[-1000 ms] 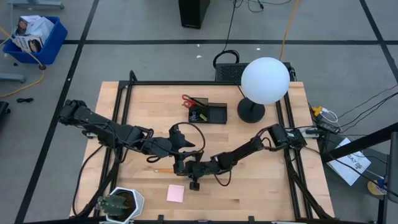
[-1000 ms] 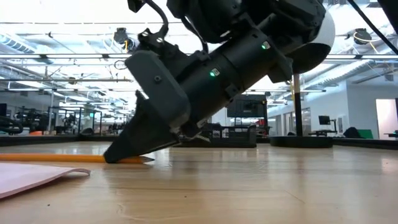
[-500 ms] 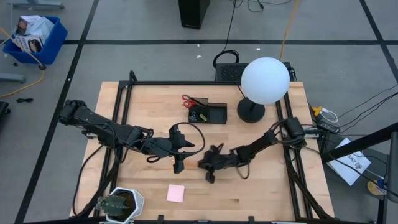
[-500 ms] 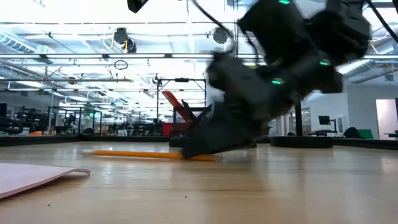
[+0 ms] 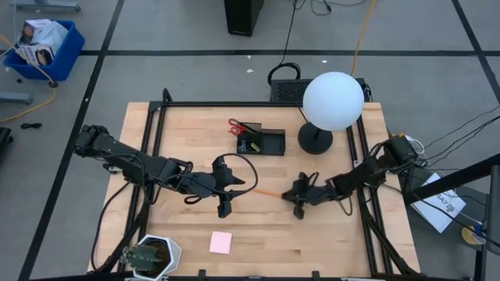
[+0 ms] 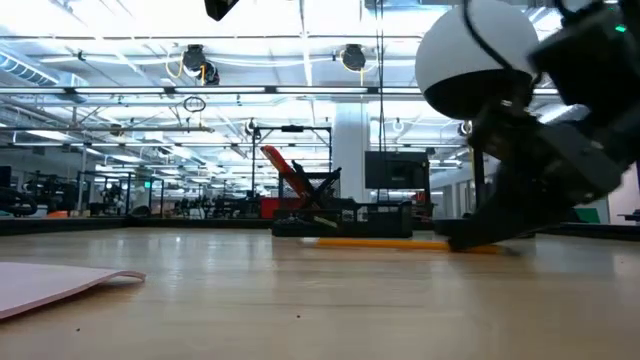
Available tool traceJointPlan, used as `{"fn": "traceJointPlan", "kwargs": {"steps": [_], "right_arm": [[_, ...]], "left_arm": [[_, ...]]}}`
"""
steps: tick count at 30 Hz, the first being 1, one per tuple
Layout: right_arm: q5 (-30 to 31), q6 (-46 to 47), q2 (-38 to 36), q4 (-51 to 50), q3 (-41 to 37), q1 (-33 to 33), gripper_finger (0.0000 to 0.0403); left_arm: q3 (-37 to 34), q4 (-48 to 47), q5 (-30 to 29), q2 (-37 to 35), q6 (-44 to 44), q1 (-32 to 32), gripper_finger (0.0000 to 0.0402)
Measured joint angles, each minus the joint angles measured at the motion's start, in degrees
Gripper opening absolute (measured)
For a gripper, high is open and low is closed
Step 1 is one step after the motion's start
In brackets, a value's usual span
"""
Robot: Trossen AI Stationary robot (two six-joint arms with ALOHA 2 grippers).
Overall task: Pick and place office supplies into organizer
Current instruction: Put the yellow pencil into the black desk organizer
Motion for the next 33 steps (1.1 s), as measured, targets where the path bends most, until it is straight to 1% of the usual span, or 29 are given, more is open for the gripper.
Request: {"fn": "traceJointPlan", "kwargs": {"steps": [3,7,10,12,15,19,26,33], "right_arm": [[2.4,-0.8,-0.1,3.3,-0.9,0.7,0.0077],[5.9,-1.7,0.2,2.8,-0.9,1.1,0.0137],[6.9,-5.4,1.0,3.5,-0.8,1.5,0.0179],[7.6,-7.5,2.1,5.4,-0.8,1.6,0.02],[8.2,-9.1,4.2,8.6,-0.8,1.5,0.0219],[9.1,-10.1,8.2,12.3,-0.7,1.9,0.0227],[10.8,-8.3,14.4,18.4,-0.6,2.5,0.0211],[11.0,-6.4,14.9,18.5,-1.3,3.9,0.0199]], "left_arm": [[0.0,0.1,-0.4,0.0,0.0,0.0,0.0148],[0.0,0.1,-0.4,0.0,0.0,0.0,0.0148],[0.0,0.0,-0.4,0.0,-0.1,0.0,0.0147],[0.0,0.0,-0.4,0.0,-0.1,0.0,0.0147],[0.0,0.0,-0.5,0.0,0.0,0.0,0.0147],[0.0,0.0,-1.6,0.0,0.0,0.0,0.0147],[0.0,0.0,-1.6,0.0,-0.1,0.0,0.0147],[0.0,0.0,-1.6,0.0,-0.2,0.0,0.0147]]}}
